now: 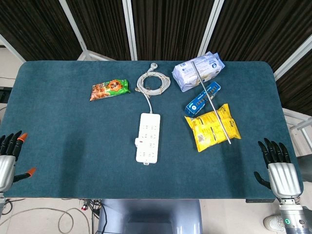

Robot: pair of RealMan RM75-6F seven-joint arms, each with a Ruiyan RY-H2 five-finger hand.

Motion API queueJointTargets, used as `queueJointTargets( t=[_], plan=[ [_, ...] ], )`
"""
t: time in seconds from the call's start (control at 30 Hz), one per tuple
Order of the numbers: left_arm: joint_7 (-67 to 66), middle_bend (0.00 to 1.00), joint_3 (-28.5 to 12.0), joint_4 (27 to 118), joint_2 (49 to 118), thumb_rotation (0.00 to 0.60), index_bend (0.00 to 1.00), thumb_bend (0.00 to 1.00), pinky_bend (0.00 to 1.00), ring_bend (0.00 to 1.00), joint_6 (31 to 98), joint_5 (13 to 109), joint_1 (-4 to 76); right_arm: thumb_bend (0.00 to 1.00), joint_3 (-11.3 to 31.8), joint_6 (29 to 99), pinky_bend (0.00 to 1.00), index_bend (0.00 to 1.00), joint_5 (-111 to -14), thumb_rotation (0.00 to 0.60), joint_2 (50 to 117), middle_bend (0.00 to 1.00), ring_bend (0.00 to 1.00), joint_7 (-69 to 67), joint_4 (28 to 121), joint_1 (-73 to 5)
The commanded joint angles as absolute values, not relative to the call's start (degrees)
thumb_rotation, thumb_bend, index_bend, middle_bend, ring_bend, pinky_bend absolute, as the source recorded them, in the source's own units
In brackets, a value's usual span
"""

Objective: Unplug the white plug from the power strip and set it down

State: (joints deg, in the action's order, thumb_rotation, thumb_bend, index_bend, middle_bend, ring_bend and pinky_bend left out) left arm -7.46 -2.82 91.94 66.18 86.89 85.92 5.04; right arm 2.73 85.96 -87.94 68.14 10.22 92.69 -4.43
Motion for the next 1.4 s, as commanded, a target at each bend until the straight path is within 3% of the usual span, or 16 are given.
queueJointTargets(
  t=[0.03,1.3,1.4],
  plan=[
    [-7.5,0.00,-2.9,92.0,66.2,0.600,0.00,0.00,0.03,0.00,86.8,85.9,5.1,0.31,2.7,85.9,0.00,0.00,-87.9,0.600,68.2,0.00,0.00,10.5,92.6,-4.5],
    [-8.1,0.00,-2.2,92.1,66.8,0.600,0.00,0.00,0.03,0.00,85.1,86.3,5.8,0.31,0.5,85.0,0.00,0.00,-94.1,0.600,69.1,0.00,0.00,8.6,91.4,-5.9],
    [-8.3,0.00,-2.2,91.8,67.1,0.600,0.00,0.00,0.03,0.00,84.5,85.8,6.1,0.38,0.4,83.1,0.00,0.00,-96.2,0.600,70.0,0.00,0.00,9.9,92.2,-7.9]
  ],
)
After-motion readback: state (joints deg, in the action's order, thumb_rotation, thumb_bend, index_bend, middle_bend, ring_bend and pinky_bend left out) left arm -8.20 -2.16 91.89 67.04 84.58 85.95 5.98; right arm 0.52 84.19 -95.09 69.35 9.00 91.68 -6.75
